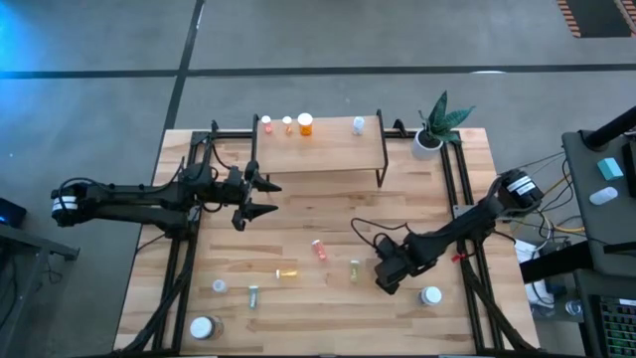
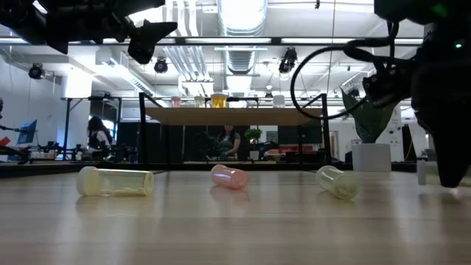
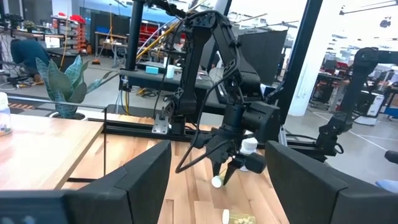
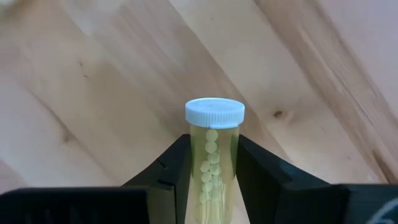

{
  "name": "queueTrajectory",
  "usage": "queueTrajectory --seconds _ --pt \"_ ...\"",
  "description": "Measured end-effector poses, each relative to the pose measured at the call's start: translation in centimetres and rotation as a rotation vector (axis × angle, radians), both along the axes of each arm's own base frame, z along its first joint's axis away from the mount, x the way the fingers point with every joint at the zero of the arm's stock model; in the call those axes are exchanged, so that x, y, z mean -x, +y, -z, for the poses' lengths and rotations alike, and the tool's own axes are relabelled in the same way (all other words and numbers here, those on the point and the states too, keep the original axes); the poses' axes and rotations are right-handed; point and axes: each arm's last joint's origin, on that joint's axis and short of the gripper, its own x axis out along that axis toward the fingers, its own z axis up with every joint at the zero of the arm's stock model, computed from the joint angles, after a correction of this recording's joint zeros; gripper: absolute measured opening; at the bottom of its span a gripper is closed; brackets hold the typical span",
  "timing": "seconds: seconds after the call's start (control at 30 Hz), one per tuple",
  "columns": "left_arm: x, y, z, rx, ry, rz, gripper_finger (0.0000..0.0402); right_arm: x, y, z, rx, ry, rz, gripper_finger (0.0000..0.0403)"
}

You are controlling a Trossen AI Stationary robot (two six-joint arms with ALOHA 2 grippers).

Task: Pick and place medicine bottles onto shelf by color
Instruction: Put the right yellow pill bottle on the shelf

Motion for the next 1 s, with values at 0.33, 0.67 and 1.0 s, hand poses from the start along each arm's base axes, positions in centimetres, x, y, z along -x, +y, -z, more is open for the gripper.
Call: queueTrajectory --seconds 0.33,0.67,1.0 --pt "0.0 0.0 0.0 0.000 0.000 -0.001 0.0244 -0.3 -0.6 -3.7 0.134 -0.235 -0.004 0.0101" --pt "0.0 0.0 0.1 0.001 0.002 -0.001 0.0244 0.2 -2.3 -9.5 0.549 -0.653 0.016 0.0102" --pt "0.0 0.0 0.1 0.000 0.002 -0.004 0.0244 -0.3 -3.9 -13.5 0.941 -0.829 0.105 0.0102"
